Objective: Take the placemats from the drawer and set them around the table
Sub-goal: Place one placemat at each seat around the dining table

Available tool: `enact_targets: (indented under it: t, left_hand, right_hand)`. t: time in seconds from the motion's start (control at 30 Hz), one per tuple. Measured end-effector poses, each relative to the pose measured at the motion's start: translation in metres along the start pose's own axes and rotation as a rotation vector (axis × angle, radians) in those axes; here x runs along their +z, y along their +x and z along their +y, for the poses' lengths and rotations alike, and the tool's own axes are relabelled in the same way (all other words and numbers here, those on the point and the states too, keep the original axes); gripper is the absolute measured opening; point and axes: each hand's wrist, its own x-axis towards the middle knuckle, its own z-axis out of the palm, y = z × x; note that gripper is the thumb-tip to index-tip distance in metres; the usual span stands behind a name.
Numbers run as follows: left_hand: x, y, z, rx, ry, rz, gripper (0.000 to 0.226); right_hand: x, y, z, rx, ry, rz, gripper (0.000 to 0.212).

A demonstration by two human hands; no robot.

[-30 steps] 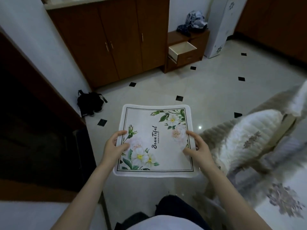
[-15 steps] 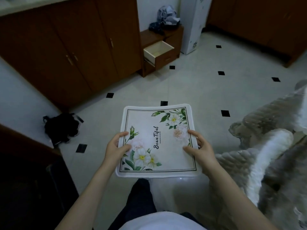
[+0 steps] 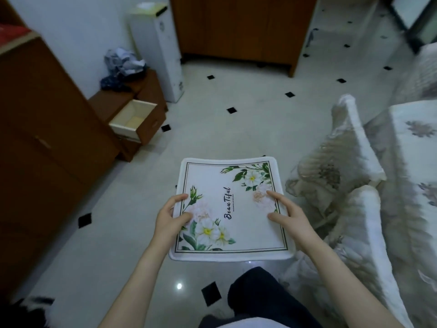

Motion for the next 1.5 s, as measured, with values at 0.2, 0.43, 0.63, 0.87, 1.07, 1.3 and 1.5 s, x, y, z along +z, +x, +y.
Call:
enact_targets:
  t: [0.2, 0.43, 0.63, 0.87, 1.07, 1.3, 1.5]
  left_hand:
    - [0.053, 0.113, 0.026, 0.029, 0.054, -0.08, 0.047]
    - [0.105, 0.25, 0.095, 0.071, 0.126, -0.138, 0.044]
    - [0.151, 0.343, 0.125, 0.043, 0.14, -0.185, 0.048]
    - [0.213, 0.459, 0.145, -0.006, 0.112, -0.293, 0.055]
    - [0.279, 0.602, 0.191, 0.033, 0.191, -0.464, 0.055]
    - [0.382, 0.72, 0.267, 0.142, 0.245, -0.67, 0.053]
    - [0.482, 0.768, 0.28, 0.141, 0.282, -0.785, 0.052]
  right_hand:
    - [-0.034, 0.088, -0.01, 0.01, 0.082, 0.113, 0.055]
    - [-0.082, 0.209, -0.067, 0.014, 0.114, 0.211, 0.054]
    - [-0.115, 0.29, -0.097, 0.014, 0.099, 0.277, 0.053]
    - [-0.146, 0.385, -0.104, 0.062, 0.147, 0.386, 0.061]
    - [-0.17, 0.49, -0.131, 0.033, 0.191, 0.572, 0.063]
    - [-0.224, 0.567, -0.176, 0.031, 0.265, 0.783, 0.064]
    - [-0.285, 0.605, -0.173, 0.086, 0.288, 0.933, 0.064]
